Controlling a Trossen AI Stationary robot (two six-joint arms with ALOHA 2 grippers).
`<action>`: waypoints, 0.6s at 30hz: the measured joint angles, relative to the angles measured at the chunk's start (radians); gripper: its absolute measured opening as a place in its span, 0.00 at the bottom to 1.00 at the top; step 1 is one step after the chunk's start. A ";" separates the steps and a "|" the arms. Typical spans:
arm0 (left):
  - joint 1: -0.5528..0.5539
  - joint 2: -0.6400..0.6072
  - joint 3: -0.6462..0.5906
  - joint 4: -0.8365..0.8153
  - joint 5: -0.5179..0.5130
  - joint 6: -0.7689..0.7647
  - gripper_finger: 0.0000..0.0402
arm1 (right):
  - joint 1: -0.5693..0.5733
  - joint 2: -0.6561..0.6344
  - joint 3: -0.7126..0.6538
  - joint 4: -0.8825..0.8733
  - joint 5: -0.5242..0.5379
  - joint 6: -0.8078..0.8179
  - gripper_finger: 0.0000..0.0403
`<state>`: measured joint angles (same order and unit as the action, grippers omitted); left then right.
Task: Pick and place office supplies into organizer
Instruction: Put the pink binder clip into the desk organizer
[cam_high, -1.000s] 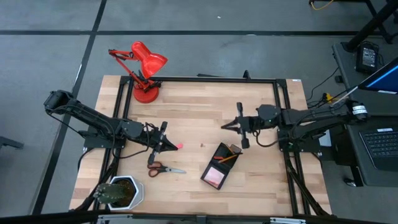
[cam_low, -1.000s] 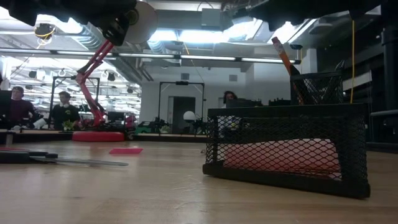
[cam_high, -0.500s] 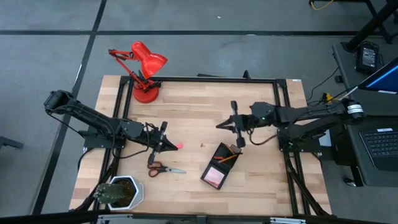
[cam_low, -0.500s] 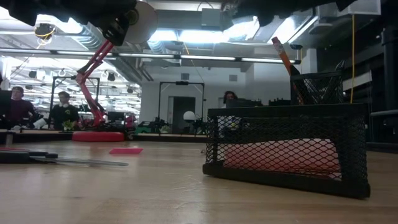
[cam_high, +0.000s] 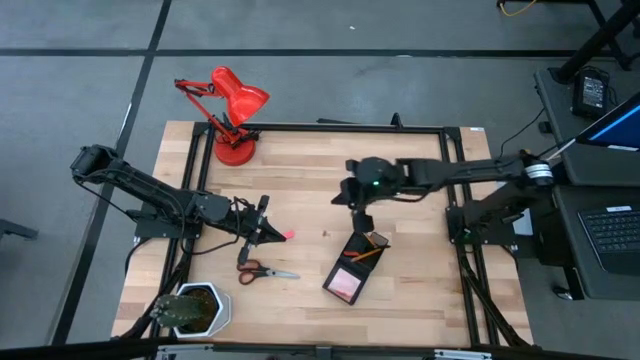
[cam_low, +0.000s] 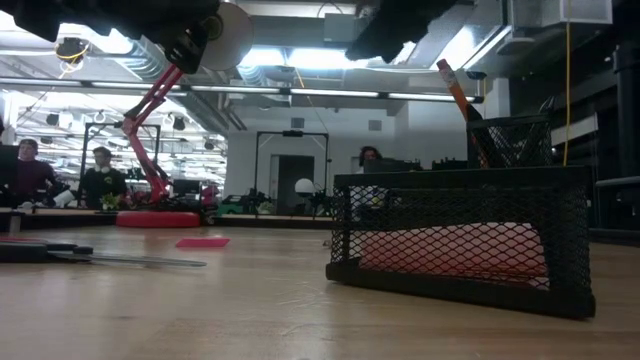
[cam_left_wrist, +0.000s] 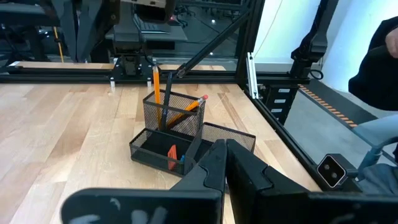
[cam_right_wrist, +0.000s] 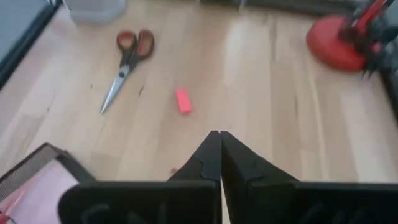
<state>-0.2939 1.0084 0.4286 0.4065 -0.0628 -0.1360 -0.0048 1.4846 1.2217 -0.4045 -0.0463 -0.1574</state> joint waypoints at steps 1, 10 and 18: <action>0.000 0.000 0.000 0.000 0.000 0.000 0.01 | 0.000 0.023 0.027 -0.031 0.000 0.006 0.01; 0.000 0.000 0.000 0.000 0.000 0.000 0.01 | 0.000 0.190 0.223 -0.268 0.000 0.084 0.01; 0.000 0.000 0.000 0.000 0.000 0.000 0.01 | 0.000 0.299 0.372 -0.399 0.000 0.128 0.01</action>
<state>-0.2935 1.0085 0.4286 0.4065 -0.0628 -0.1360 -0.0048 1.7837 1.5936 -0.8036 -0.0460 -0.0297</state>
